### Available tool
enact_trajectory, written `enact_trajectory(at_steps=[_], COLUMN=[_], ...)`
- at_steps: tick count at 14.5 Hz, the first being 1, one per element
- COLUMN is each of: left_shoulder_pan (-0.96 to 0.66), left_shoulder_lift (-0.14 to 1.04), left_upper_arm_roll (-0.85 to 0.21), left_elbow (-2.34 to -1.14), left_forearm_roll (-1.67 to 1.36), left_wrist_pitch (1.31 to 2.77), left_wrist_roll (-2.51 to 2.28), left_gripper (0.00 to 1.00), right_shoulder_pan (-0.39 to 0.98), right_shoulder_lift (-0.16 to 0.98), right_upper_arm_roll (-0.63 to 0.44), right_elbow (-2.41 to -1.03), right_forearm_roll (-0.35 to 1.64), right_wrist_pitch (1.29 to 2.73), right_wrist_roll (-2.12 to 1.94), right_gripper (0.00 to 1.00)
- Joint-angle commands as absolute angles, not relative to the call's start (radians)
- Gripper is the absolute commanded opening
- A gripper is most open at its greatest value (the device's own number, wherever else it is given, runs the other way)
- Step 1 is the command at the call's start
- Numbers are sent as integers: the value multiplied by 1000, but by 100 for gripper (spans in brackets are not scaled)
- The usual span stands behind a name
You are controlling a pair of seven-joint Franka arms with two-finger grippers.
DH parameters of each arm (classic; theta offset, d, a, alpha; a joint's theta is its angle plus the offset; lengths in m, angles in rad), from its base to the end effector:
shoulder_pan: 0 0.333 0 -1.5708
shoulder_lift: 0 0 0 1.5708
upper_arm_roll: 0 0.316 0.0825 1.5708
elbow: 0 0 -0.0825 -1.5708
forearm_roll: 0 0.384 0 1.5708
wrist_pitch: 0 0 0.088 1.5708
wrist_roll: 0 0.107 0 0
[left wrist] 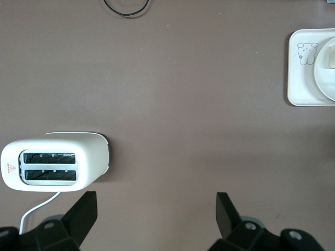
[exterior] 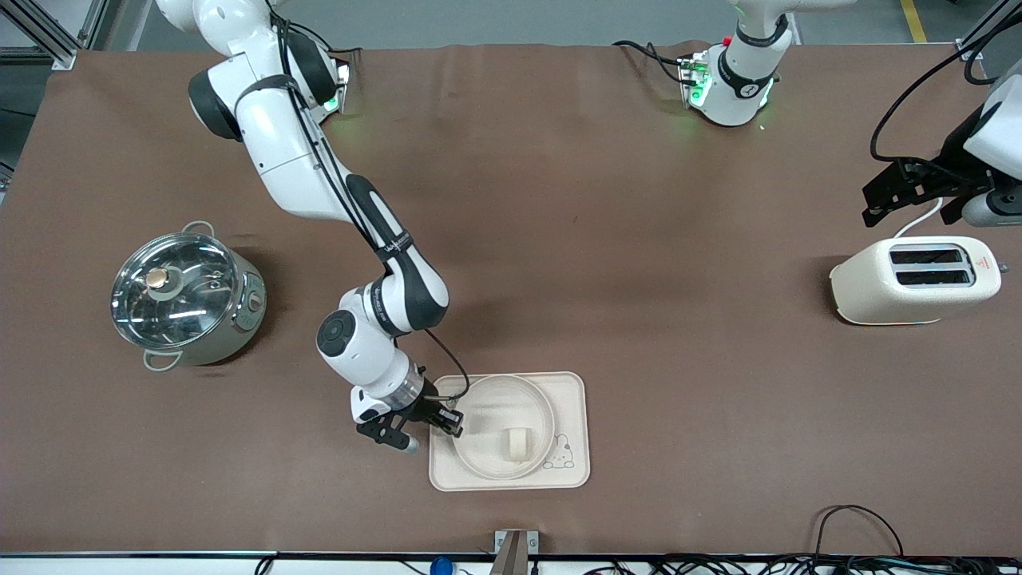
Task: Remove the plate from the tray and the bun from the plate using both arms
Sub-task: 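Grasp the plate rim with the right gripper and lift it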
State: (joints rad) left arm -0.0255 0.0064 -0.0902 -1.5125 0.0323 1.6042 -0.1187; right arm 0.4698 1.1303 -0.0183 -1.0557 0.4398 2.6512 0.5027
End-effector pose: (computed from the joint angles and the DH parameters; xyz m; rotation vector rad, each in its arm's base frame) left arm 0.5572 -0.0612 0.6517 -3.1170 -0.0052 -0.1379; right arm 0.7290 0.3472 0.1809 -2.6119 0.4991 -0.3783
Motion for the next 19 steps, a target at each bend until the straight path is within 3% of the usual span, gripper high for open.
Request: enact_trajectory(at_steps=[1,8,14,19], left_shoulder_pan=[-25,-25,-25,-25], left_shoulder_lift=[15,17,15,15], left_upper_arm_roll=[-89,-89,-89,-89], left_elbow=[-1489,-1489,-1489,-1489], left_forearm_roll=[38,38,38,37], left_wrist_pitch=[1589,1589,1589,1589], left_wrist_roll=[-103,-103,-103,-103], left_gripper=[100,100,100,100], right_shoulder_pan=[482,491,570,594], right_shoulder_lift=[1157,1066,881,660], right_upper_arm_roll=[-17,26,26,77], right_elbow=[-1028,-1077,-1431,-1693], right_forearm_roll=[459,454,449,451], right_wrist_pitch=[2683,2678,2712,2726], right_wrist_roll=[489,488,423,402], right_gripper=[3,1,0,0])
